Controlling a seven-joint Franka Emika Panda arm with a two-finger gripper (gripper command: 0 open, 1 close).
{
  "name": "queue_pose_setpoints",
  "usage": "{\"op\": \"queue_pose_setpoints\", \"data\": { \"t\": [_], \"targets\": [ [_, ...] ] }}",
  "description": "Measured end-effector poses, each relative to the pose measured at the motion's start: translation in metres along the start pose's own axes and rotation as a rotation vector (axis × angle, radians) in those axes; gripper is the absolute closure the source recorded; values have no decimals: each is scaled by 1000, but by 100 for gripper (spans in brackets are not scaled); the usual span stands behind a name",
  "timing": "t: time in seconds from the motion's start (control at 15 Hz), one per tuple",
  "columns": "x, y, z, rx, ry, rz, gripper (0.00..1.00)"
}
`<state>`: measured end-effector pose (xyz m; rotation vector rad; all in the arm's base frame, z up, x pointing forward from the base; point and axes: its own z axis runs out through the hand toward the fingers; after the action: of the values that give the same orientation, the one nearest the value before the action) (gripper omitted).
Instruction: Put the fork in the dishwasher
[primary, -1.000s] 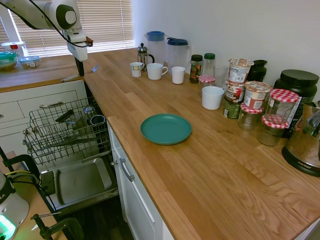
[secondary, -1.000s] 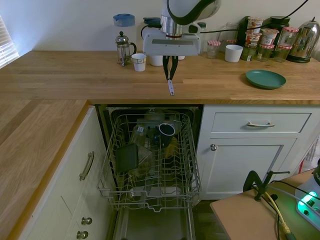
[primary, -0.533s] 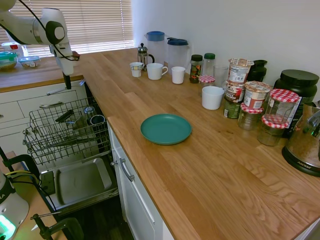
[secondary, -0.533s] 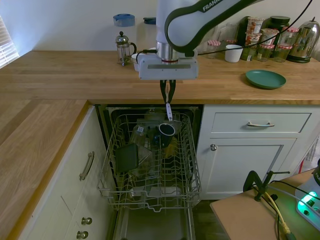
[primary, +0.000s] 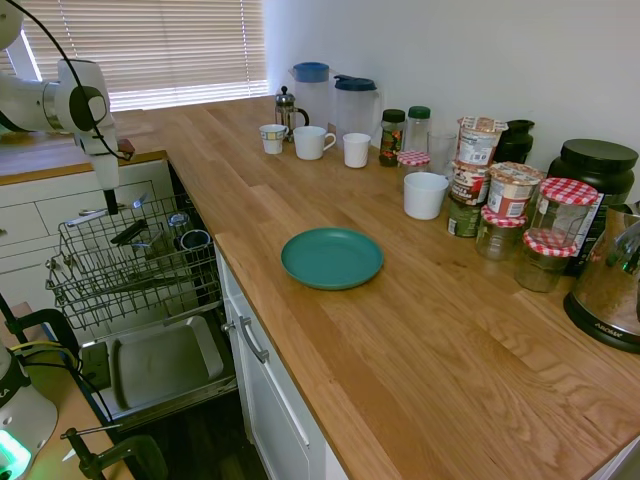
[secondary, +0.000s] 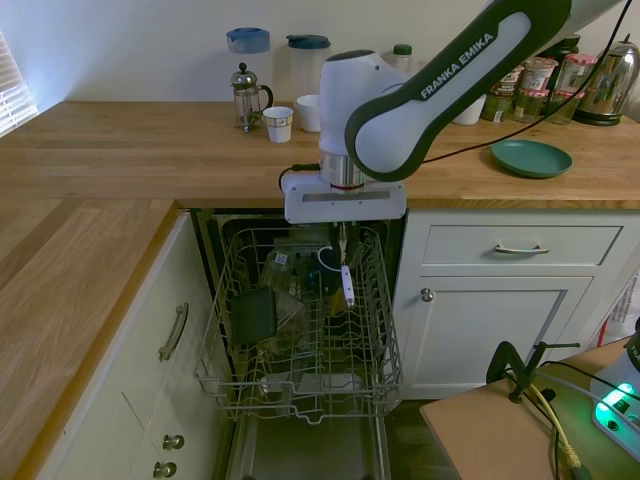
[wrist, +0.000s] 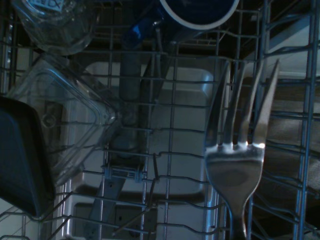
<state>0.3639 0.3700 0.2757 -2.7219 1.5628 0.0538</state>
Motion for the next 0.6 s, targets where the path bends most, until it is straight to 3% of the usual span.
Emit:
{"op": "queue_pose_setpoints", "data": {
  "t": [0.33, 0.6],
  "targets": [
    [25, -5, 76, -31, -7, 19, 100],
    [34, -6, 115, -48, -22, 33, 100]
  ]
}}
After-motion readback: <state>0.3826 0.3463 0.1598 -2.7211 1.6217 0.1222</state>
